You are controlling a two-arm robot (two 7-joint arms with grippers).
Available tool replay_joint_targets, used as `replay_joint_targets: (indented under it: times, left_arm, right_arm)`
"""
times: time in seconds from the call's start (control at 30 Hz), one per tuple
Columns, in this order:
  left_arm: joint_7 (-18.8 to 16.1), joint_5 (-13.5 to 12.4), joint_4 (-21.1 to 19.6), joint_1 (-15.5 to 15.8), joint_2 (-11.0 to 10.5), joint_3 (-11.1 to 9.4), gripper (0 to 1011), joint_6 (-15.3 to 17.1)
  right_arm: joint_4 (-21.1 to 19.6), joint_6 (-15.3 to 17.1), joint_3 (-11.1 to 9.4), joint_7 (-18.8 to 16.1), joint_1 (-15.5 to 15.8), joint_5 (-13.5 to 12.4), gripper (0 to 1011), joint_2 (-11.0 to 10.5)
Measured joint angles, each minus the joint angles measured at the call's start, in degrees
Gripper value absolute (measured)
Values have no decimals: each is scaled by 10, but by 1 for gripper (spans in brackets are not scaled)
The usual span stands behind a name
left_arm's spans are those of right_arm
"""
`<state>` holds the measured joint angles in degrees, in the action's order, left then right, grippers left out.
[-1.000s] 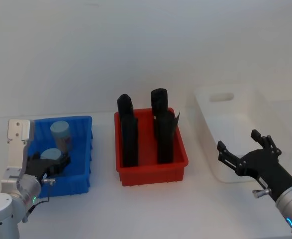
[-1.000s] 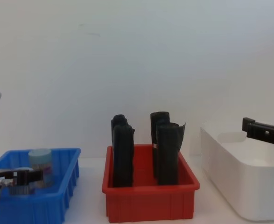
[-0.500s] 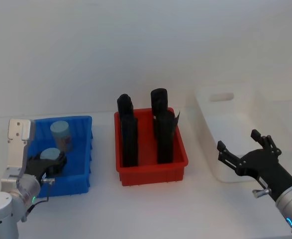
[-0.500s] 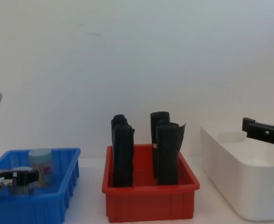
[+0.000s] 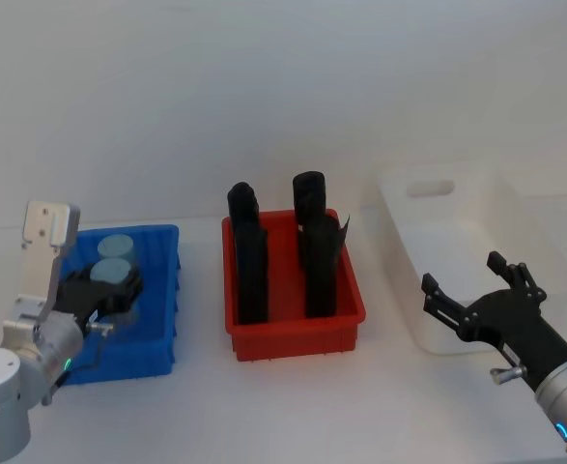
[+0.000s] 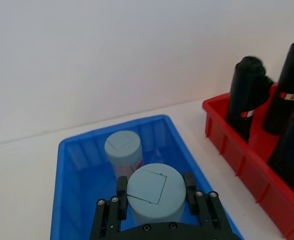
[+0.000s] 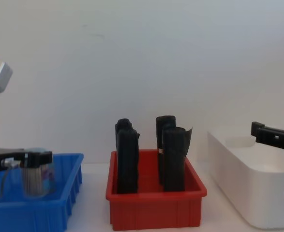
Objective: Pick the cotton swabs from the blue box and place them into the white box.
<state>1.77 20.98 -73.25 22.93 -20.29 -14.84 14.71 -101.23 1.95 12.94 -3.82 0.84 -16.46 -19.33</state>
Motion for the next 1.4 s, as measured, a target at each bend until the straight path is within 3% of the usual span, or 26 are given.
replay_joint_targets:
  times: [0.37,0.8,1.4]
  left_arm:
    - [58,-14,-73,4,-10,2,669,39]
    - [149,-8,-140,18,-19,5,669,85]
    - [291,3,-159,56,-12,-7,668,115]
  right_arm:
    - [0,0,0,0,0,0,1002,0]
    - [0,0,0,0,0,0,1002,0]
    - [0,0,0,0,0,0,1002,0]
